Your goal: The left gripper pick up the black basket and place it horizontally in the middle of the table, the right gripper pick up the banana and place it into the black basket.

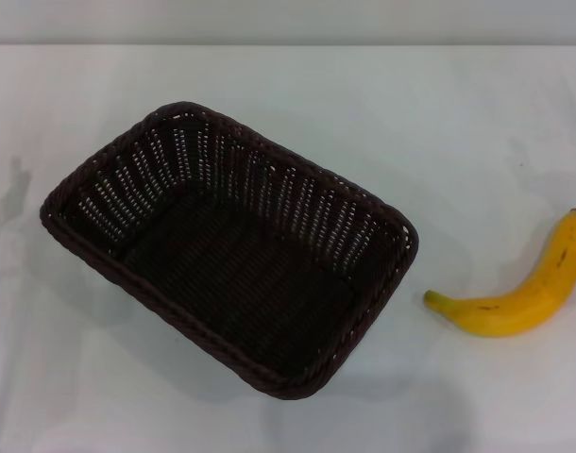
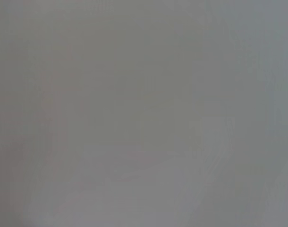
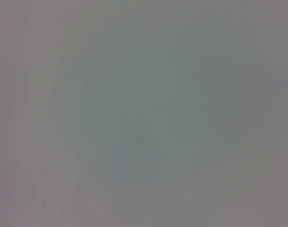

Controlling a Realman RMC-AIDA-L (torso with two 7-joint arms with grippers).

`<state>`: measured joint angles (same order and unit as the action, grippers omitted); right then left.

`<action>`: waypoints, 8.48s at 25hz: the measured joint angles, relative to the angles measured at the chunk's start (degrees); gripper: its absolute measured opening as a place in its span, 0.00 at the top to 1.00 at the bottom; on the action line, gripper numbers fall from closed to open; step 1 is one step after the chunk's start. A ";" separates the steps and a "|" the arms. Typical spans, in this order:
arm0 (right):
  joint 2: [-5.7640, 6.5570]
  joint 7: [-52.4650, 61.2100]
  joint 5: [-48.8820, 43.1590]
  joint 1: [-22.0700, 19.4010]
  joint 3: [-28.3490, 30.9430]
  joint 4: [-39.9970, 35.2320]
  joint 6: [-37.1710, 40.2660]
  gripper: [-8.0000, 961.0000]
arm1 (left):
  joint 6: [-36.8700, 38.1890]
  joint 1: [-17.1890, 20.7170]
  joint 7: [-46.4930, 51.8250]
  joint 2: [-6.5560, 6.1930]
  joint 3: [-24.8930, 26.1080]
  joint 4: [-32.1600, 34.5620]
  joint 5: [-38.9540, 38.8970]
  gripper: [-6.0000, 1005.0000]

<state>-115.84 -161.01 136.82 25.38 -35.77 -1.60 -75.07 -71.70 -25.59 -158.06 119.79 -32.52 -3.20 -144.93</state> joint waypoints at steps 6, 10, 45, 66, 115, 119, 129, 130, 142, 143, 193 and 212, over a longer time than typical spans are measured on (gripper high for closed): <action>0.00 0.00 0.03 0.00 0.00 0.02 0.31 0.09 | -0.39 0.03 0.32 0.00 0.00 -0.29 0.00 0.14; 0.00 0.00 0.03 -0.26 0.00 0.02 0.16 0.09 | -0.54 -0.24 0.54 0.00 0.00 -0.69 0.01 0.14; -0.04 0.00 -0.41 -0.10 -0.60 -0.53 -0.96 0.09 | -5.37 -17.38 110.97 -13.82 -8.04 49.15 99.58 0.15; -0.18 0.04 -0.41 0.52 -0.33 0.13 -1.00 0.09 | -12.98 -26.23 114.02 -12.25 -13.69 48.83 114.70 0.17; -0.09 0.08 -0.42 0.90 -0.57 1.34 -1.24 0.09 | -11.40 -20.24 112.97 -8.62 -11.98 46.48 108.34 0.78; -0.09 0.08 -0.42 0.89 -0.59 1.38 -1.24 0.09 | -12.26 -17.64 112.25 -9.32 -11.93 46.43 103.21 0.81; -0.08 0.08 -0.39 0.10 -0.38 1.34 -1.70 0.09 | -11.77 -9.42 112.10 -9.77 -1.80 43.91 91.13 0.84; -0.07 0.08 -0.35 0.04 -0.25 1.29 -1.75 0.09 | -11.70 -9.00 112.07 -10.09 -0.66 42.82 90.39 0.84; 0.19 0.08 -0.16 1.06 0.00 0.70 -1.14 0.09 | -0.19 -10.64 116.01 -10.97 2.82 34.76 88.58 0.82; 0.21 0.08 -0.17 1.21 0.00 0.67 -0.84 0.09 | 0.54 -11.56 116.21 -10.99 2.79 34.19 89.62 0.81; 5.95 109.61 -59.40 -9.92 -19.42 -57.90 16.17 0.09 | 11.56 6.42 42.78 -1.29 12.46 23.08 30.84 0.25; 0.54 163.11 -108.28 4.32 -36.02 -91.88 -21.69 0.11 | 17.09 -0.21 25.42 -0.98 12.40 16.85 26.29 0.26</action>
<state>-115.30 2.10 28.53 29.70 -71.79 -93.48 -96.76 -54.61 -25.80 -132.64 118.81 -20.12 13.65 -118.65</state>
